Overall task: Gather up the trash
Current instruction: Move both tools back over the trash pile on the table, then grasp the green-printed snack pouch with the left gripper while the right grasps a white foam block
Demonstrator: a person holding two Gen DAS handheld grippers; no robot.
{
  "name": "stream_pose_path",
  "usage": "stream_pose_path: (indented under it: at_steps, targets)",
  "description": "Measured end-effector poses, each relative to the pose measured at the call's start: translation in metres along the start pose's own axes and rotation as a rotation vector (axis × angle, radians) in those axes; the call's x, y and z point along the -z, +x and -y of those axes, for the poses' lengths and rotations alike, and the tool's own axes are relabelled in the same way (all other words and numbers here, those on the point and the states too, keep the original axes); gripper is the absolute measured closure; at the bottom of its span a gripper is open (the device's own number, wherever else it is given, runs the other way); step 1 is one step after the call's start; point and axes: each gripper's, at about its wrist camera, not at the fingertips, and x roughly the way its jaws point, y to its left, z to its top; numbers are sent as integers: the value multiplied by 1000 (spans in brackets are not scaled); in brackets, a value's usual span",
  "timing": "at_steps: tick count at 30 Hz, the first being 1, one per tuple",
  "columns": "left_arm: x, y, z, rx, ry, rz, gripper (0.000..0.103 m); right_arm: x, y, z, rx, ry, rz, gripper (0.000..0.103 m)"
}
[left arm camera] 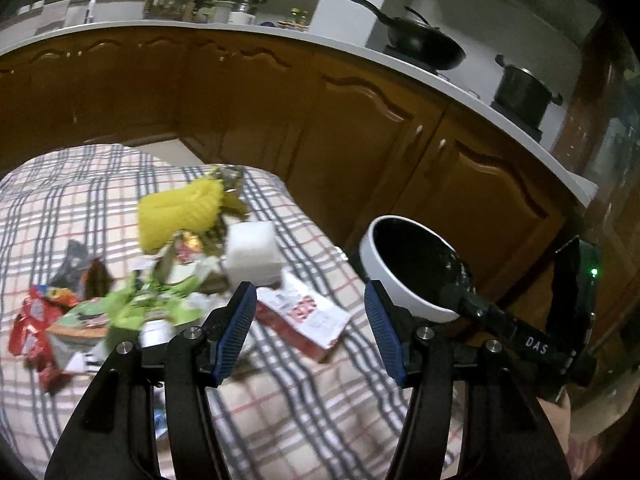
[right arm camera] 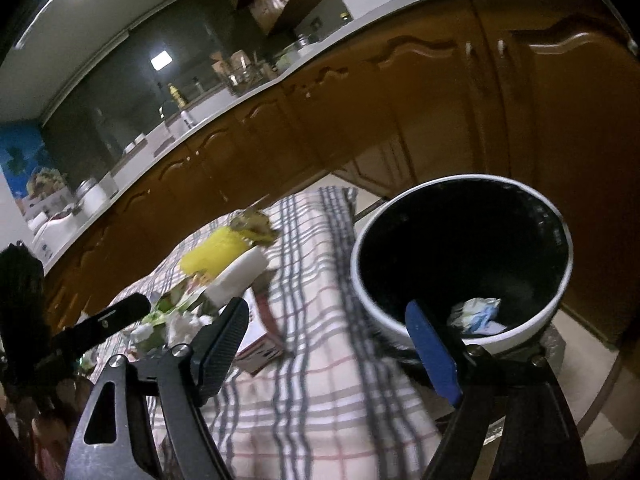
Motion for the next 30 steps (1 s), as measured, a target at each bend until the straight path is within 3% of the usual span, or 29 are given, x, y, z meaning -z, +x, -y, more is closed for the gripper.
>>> stream_pose_path:
  at_steps: [15, 22, 27, 30]
  targets:
    - [-7, -15, -50, -107, -72, -13, 46, 6, 30, -48, -89, -75, -48, 21]
    - [-22, 7, -67, -143, -51, -96, 46, -8, 56, -64, -130, -76, -80, 22]
    - [-30, 25, -76, -146, -37, -159, 47, -21, 84, -79, -135, -94, -120, 29]
    - [-32, 33, -78, -162, -16, -174, 48, -26, 101, -85, -140, -95, -153, 41]
